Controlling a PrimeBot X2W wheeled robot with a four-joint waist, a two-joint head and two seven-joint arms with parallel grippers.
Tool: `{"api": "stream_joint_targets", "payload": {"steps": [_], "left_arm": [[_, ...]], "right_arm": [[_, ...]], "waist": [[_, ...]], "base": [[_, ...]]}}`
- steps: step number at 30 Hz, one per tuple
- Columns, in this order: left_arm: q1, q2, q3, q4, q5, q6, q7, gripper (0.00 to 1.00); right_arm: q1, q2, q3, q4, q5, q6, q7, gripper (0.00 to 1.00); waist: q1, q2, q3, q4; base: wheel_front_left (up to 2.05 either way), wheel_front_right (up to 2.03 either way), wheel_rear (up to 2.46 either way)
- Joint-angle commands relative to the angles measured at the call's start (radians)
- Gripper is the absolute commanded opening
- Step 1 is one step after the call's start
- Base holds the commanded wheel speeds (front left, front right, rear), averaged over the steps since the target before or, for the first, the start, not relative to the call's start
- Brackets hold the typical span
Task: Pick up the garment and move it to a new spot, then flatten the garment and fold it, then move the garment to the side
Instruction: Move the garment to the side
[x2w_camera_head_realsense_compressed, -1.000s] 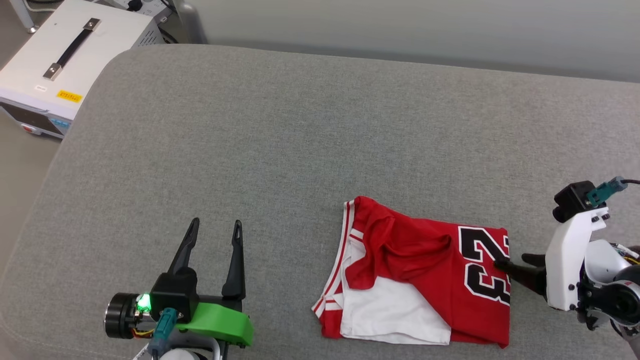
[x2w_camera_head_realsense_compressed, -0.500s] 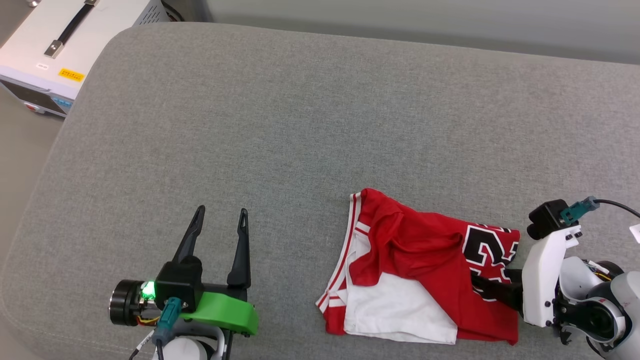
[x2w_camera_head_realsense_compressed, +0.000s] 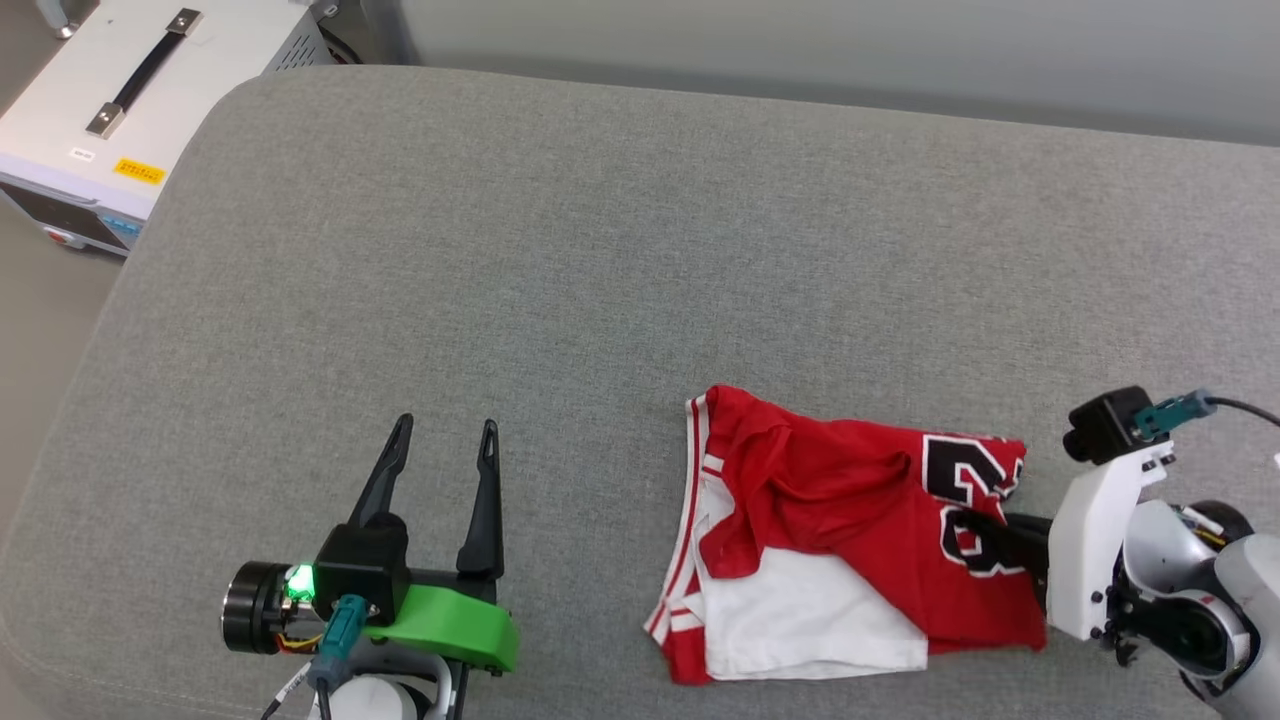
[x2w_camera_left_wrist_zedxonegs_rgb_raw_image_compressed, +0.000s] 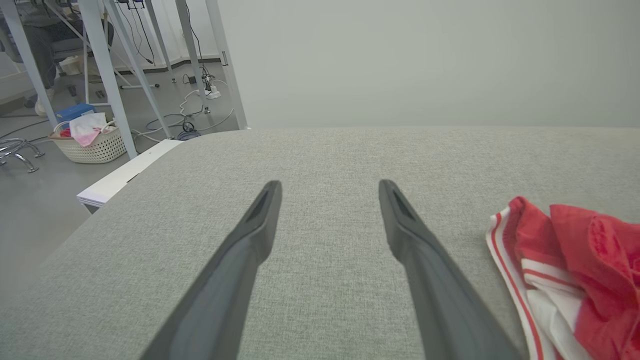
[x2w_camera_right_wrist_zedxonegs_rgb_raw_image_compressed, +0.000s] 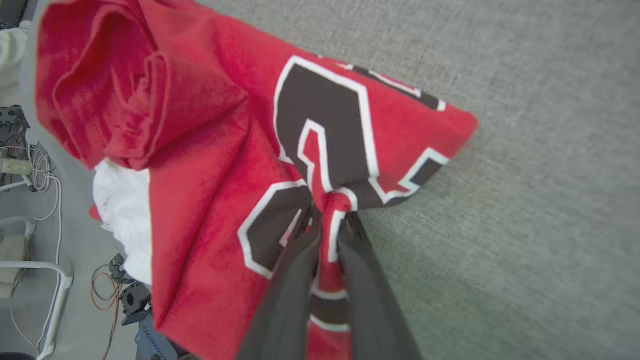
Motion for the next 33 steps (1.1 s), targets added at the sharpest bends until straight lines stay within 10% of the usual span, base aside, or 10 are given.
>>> {"api": "stream_joint_targets", "payload": {"steps": [1, 33], "left_arm": [[0.000, -0.005, 0.001, 0.001, -0.008, 0.007, -0.006, 1.00], [-0.030, 0.010, 0.044, -0.077, 0.020, 0.004, -0.006, 1.00]], "right_arm": [[-0.034, -0.018, -0.004, -0.009, -0.011, -0.001, -0.029, 0.00], [-0.225, -0.242, -0.089, -0.111, -0.164, -0.001, -0.113, 0.00]], "waist": [[0.0000, 0.0000, -0.010, -0.008], [0.0000, 0.0000, 0.118, -0.338]], "base": [[0.00, 0.00, 0.00], [0.00, 0.00, 0.00]]}}
